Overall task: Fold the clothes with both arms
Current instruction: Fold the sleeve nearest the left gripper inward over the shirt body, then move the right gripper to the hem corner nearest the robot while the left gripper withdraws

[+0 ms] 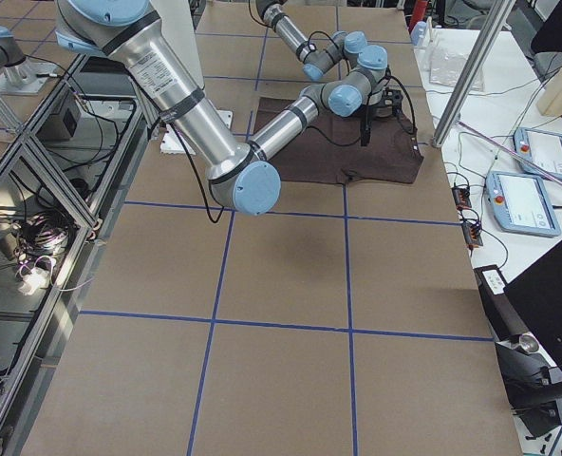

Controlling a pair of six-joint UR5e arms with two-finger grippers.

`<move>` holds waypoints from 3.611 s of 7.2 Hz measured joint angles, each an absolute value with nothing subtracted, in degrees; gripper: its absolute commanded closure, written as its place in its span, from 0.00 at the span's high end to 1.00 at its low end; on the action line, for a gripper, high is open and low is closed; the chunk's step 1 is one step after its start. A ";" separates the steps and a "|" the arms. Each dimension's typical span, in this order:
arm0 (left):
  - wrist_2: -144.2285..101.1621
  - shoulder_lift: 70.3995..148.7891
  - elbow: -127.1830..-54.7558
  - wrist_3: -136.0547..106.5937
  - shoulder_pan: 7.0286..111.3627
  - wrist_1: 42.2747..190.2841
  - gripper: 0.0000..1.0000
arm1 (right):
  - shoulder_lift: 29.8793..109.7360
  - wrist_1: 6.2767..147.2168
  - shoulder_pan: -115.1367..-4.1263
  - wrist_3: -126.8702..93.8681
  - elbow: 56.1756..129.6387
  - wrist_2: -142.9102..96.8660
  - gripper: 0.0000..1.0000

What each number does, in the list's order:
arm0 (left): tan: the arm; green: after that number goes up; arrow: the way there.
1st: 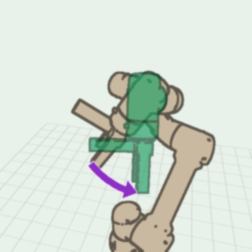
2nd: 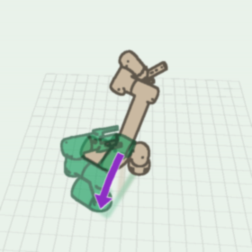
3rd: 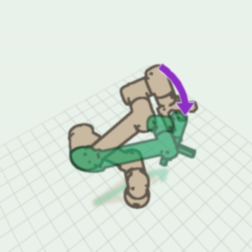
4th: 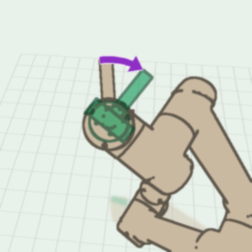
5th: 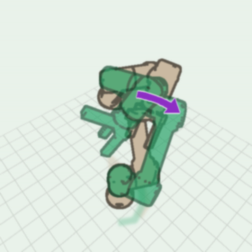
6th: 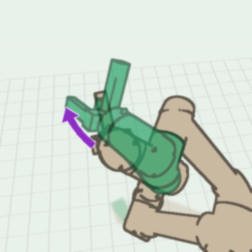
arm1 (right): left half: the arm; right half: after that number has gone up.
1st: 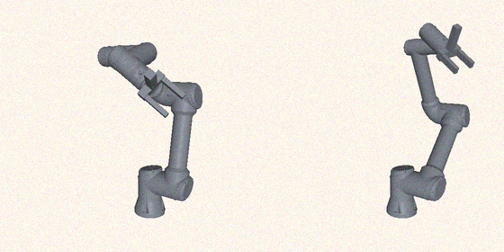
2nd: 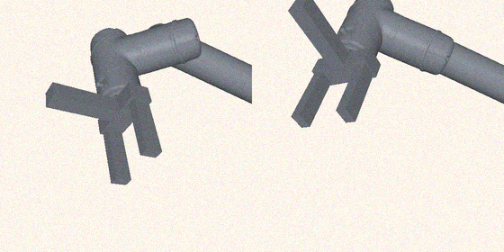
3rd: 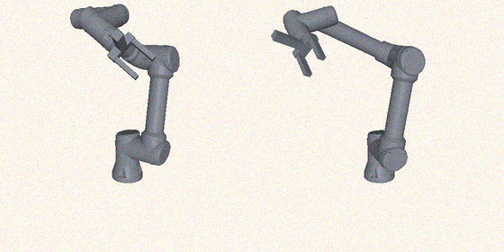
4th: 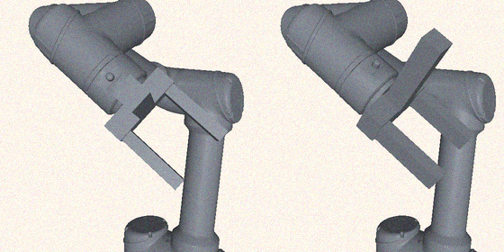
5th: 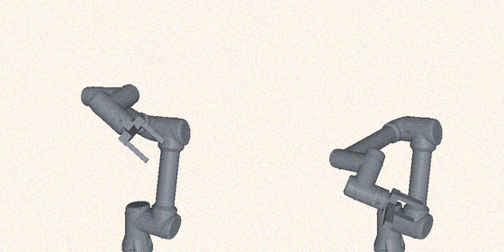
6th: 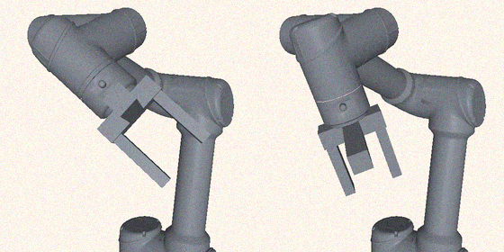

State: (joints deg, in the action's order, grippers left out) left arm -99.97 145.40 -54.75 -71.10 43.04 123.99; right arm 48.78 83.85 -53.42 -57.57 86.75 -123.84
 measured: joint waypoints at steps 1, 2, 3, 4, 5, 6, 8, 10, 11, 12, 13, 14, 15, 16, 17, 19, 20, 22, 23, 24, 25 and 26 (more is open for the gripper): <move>-99.68 145.50 -54.09 -71.40 42.98 125.10 0.39 | 48.78 83.82 -53.41 -57.57 86.75 -123.84 1.00; -99.58 145.55 -53.80 -71.82 42.98 126.06 0.87 | 48.77 83.81 -53.42 -57.57 86.75 -123.84 1.00; -99.57 145.59 -53.63 -72.40 42.98 127.06 1.00 | 48.73 83.81 -53.42 -57.57 86.77 -123.84 1.00; -99.67 145.65 -53.63 -72.71 42.98 127.73 1.00 | 48.72 83.78 -53.43 -57.53 86.83 -123.85 1.00; -99.93 145.65 -53.95 -72.74 43.06 128.01 1.00 | 48.86 83.79 -53.44 -57.48 86.97 -123.98 1.00; -100.72 144.79 -55.62 -72.42 43.14 127.89 1.00 | 49.42 83.84 -53.47 -57.61 87.54 -124.24 1.00; -105.09 139.83 -64.72 -68.47 43.90 122.47 1.00 | 53.32 83.91 -51.98 -58.99 91.14 -124.27 1.00; -106.97 133.13 -78.66 -61.20 45.04 111.19 1.00 | 62.16 83.29 -47.28 -64.95 99.65 -120.39 1.00; -107.19 127.38 -86.95 -59.59 45.41 108.35 1.00 | 66.98 82.57 -43.31 -69.22 105.31 -117.21 1.00; -107.27 122.43 -93.56 -58.84 45.59 106.68 1.00 | 70.63 81.74 -38.81 -74.33 109.87 -113.42 1.00; -107.30 118.83 -98.26 -58.50 45.66 105.73 1.00 | 74.34 80.27 -32.67 -79.68 113.61 -107.79 1.00; -107.31 116.51 -101.17 -58.38 45.68 105.32 1.00 | 77.62 78.33 -25.79 -84.41 115.93 -101.66 1.00; -107.31 115.04 -102.81 -58.36 45.70 105.18 1.00 | 80.14 76.82 -19.36 -88.21 116.87 -96.15 1.00; -107.31 114.22 -103.47 -58.37 45.70 105.14 1.00 | 82.03 76.07 -14.71 -90.99 117.19 -92.32 1.00; -107.34 113.89 -103.68 -58.42 45.70 105.12 1.00 | 83.41 75.75 -11.82 -93.20 117.26 -90.08 1.00; -107.39 113.76 -103.71 -58.44 45.70 105.12 1.00 | 84.27 75.66 -10.27 -94.49 117.26 -89.03 0.93; -107.40 113.74 -103.71 -58.45 45.70 105.12 1.00 | 84.25 75.67 -10.16 -94.55 117.26 -89.20 0.91; -107.34 113.73 -103.77 -58.50 45.70 105.12 1.00 | 83.83 75.75 -10.06 -94.51 117.32 -89.62 0.90; -107.33 113.73 -103.78 -58.55 45.70 105.12 1.00 | 83.73 75.90 -10.04 -94.49 117.21 -89.86 0.89; -107.32 113.73 -103.79 -58.59 45.70 105.12 1.00 | 83.72 76.12 -10.03 -94.47 117.10 -90.05 0.89; -107.32 113.73 -103.80 -58.65 45.70 105.12 1.00 | 83.80 76.29 -10.02 -94.41 117.00 -90.13 0.87; -107.31 113.73 -103.80 -58.77 45.70 105.12 1.00 | 83.92 76.39 -10.03 -94.35 116.88 -90.16 0.85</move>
